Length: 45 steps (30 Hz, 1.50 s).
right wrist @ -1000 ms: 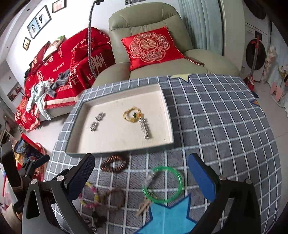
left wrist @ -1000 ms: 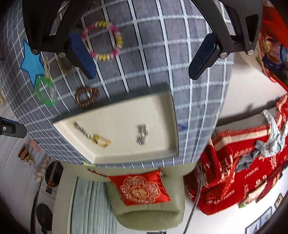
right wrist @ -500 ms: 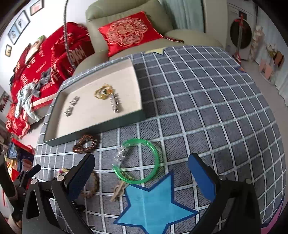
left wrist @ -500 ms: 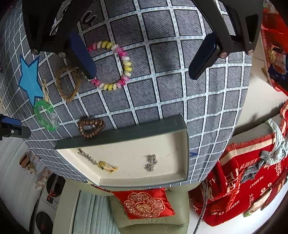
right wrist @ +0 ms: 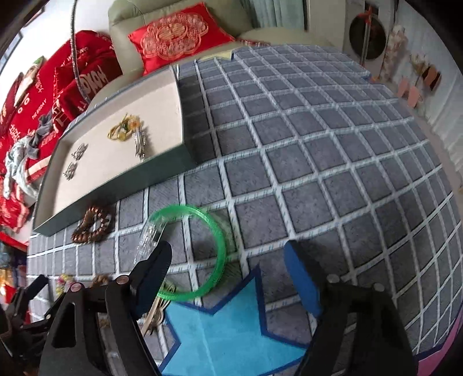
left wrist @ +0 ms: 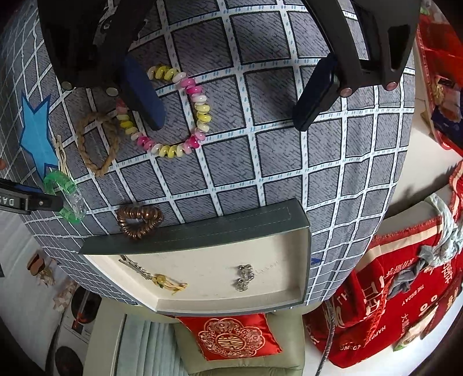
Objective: Organize jewelry
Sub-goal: 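Move both tools back toward the green bangle and pastel beaded bracelet, then grasp the green bangle with the right tool while the left tool grasps the pastel beaded bracelet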
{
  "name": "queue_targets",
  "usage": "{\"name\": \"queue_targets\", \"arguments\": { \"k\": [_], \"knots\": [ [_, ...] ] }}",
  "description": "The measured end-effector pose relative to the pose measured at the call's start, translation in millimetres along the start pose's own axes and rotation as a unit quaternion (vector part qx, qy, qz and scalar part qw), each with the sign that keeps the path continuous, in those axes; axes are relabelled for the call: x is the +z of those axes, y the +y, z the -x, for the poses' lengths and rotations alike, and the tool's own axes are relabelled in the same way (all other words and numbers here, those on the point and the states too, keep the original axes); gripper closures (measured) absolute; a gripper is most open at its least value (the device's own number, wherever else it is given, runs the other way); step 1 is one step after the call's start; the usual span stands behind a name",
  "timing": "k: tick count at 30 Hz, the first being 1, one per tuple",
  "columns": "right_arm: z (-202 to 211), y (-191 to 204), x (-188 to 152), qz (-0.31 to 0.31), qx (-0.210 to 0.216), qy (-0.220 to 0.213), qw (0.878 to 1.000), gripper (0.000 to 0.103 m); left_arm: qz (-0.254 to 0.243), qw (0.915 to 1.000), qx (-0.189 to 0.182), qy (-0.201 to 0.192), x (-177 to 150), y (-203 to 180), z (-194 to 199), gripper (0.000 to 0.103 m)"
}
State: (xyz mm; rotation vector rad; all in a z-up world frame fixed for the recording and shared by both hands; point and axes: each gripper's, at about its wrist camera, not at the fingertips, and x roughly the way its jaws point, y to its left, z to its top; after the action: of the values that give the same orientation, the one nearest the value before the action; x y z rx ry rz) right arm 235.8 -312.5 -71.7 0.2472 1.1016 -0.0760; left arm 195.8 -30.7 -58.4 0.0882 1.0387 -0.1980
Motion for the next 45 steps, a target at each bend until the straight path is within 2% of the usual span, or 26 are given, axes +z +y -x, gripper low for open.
{"name": "queue_targets", "arguments": {
  "k": [4,7,10,14,20,22,23,25,30,34,45],
  "knots": [
    [-3,13,-4,0.038,-0.027,-0.002,0.999,0.029,-0.006,1.0000,-0.002,-0.003,0,-4,0,0.002],
    [-5,22,-9,0.070,-0.055,-0.008,0.996,0.033,-0.015,0.9998,-0.005,-0.010,0,-9,2,0.010],
    [-3,25,-10,0.078,-0.052,-0.012,0.995,0.040,-0.020,0.9997,-0.007,-0.012,0,-12,3,0.015],
    [1,27,-12,0.087,-0.047,-0.010,0.995,0.058,-0.031,0.9993,-0.013,-0.015,-1,-17,6,0.025],
    [2,33,-13,0.091,-0.044,-0.004,0.995,0.076,-0.042,0.9987,-0.024,-0.015,-3,-26,11,0.044],
    [2,33,-13,0.092,-0.045,-0.004,0.995,0.087,-0.043,0.9985,-0.027,-0.018,-4,-27,12,0.057],
    [2,33,-14,0.093,-0.045,-0.004,0.995,0.092,-0.043,0.9984,-0.030,-0.019,-4,-27,12,0.059],
    [3,34,-14,0.092,-0.046,-0.005,0.995,0.095,-0.042,0.9982,-0.038,-0.019,-4,-26,12,0.078],
    [5,31,-14,0.084,-0.041,-0.008,0.996,0.095,-0.032,0.9980,-0.051,-0.020,-4,-22,14,0.079],
    [12,28,-14,0.077,-0.030,-0.015,0.996,0.095,-0.004,0.9970,-0.073,-0.026,-3,-13,21,0.079],
    [38,33,-8,0.074,0.002,-0.040,0.997,0.095,0.008,0.9947,-0.084,-0.059,9,6,48,0.079]
  ]
}}
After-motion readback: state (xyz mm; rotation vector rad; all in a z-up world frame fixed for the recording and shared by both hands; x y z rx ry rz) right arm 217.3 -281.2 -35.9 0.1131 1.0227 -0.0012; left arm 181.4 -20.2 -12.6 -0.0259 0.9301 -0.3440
